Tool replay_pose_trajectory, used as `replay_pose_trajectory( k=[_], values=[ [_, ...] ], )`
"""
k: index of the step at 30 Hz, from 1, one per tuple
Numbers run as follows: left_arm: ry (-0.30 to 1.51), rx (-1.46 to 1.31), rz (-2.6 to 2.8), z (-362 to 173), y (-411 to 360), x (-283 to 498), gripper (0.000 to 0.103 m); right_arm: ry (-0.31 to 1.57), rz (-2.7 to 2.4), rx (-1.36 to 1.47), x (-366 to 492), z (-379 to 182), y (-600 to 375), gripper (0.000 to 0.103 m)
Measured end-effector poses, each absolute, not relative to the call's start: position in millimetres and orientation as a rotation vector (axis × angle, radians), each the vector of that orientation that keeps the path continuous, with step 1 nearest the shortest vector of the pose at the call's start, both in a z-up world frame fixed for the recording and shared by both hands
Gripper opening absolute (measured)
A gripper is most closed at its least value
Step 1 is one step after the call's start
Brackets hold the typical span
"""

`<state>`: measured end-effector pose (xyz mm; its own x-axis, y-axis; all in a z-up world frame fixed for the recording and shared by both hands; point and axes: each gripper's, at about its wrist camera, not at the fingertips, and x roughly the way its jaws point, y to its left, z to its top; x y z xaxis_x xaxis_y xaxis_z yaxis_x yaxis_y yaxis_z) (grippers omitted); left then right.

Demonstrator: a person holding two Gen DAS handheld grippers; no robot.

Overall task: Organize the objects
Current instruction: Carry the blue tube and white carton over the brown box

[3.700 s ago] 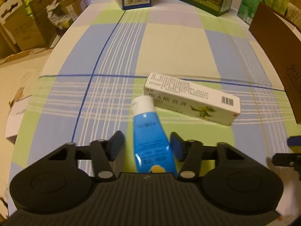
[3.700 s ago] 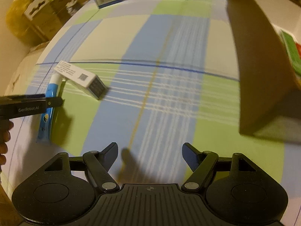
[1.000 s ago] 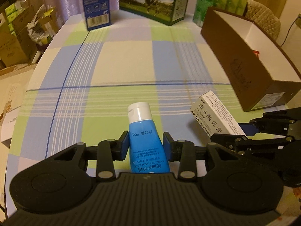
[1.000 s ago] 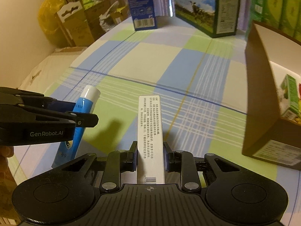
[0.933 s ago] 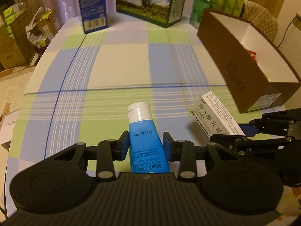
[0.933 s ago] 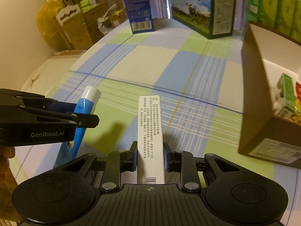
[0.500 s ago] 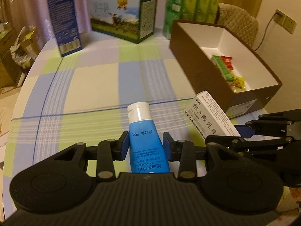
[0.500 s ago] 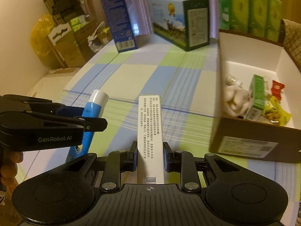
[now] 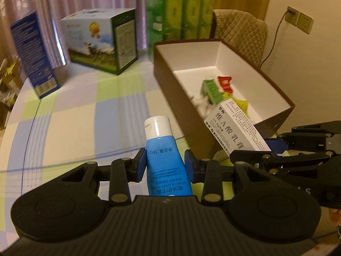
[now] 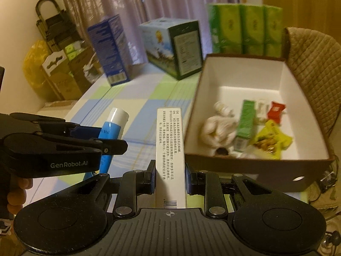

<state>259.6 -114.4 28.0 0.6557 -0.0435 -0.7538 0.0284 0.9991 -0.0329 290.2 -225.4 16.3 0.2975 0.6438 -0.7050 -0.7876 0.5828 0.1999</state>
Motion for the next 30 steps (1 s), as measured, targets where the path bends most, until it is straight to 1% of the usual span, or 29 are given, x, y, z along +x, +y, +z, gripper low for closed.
replay_pose_trajectory(
  k=[11,30],
  values=[
    [0.838,0.014,-0.094,35.8,-165.9,311.0,0.033,0.805,0.914,-0.166,345.4,31.9,-257.4,0.023],
    [0.842,0.045,-0.093,31.4,-205.5,412.8,0.033,0.796,0.872,-0.172,455.9,29.8,-259.2,0.023]
  ],
)
